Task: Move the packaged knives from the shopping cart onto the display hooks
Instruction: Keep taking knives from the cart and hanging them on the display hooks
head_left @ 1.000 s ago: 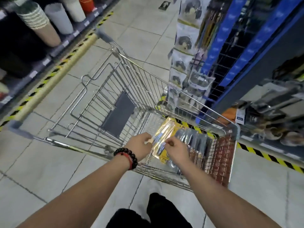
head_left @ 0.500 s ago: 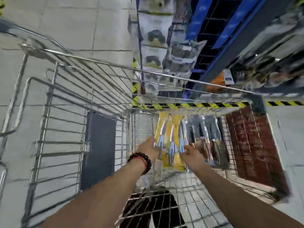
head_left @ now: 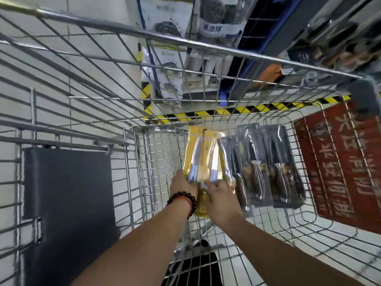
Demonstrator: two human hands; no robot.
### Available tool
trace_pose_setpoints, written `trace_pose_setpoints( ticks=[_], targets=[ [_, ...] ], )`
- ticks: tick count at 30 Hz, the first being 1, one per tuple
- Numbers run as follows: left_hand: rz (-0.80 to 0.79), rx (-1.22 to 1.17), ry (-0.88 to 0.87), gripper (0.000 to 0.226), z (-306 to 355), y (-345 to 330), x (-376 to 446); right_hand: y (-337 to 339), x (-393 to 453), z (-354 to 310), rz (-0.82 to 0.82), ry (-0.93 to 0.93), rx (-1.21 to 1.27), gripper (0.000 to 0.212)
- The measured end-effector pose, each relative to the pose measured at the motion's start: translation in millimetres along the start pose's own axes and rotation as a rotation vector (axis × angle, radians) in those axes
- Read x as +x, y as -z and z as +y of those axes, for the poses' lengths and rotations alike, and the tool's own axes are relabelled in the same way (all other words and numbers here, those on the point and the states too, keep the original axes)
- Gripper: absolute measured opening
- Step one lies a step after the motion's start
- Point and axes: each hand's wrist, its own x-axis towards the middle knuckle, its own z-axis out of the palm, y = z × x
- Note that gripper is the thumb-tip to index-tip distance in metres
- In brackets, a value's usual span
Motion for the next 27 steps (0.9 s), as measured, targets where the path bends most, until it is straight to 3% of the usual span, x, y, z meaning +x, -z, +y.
trace_pose_setpoints(
  ticks=[4, 7, 11, 15, 17, 20, 24, 27],
  targets=[
    [0.023, -0.082, 0.029, 0.051, 5.9, 6.4, 2.9, 7.2, 13.9, 1.8, 0.108, -0.222, 0.207, 0.059],
    [0.011, -0.078, -0.004, 0.039, 5.4, 10.1, 1.7, 5.7, 26.4, -3.5, 0.091, -0.287, 0.237, 0.077],
    [-0.076, 0.011, -0.022, 0.015, -1.3, 21.6, -1.0, -0.4, 33.2, -15.2, 0.124, -0.41, 0.302, 0.086],
    [-0.184, -0.011, 0.066, 0.028, -15.7, 41.0, -1.9, 3.8, 33.7, -20.5, 0.16, -0.468, 0.354, 0.085],
    [-0.267, -0.071, 0.112, 0.025, -22.6, 48.5, -2.1, 7.8, 35.5, -21.4, 0.146, -0.522, 0.372, 0.09],
    [-0.269, -0.139, 0.117, 0.016, -31.0, 53.5, -3.9, 12.0, 40.3, -21.1, 0.129, -0.597, 0.401, 0.093],
    [-0.256, -0.208, 0.089, 0.014, -30.5, 54.8, -18.0, 19.2, 36.9, -16.9, 0.107, -0.512, 0.603, 0.067],
    [-0.212, -0.269, 0.03, 0.032, -24.6, 60.5, -32.9, 34.7, 16.0, -19.0, 0.054, -0.367, 0.665, 0.075]
  ],
)
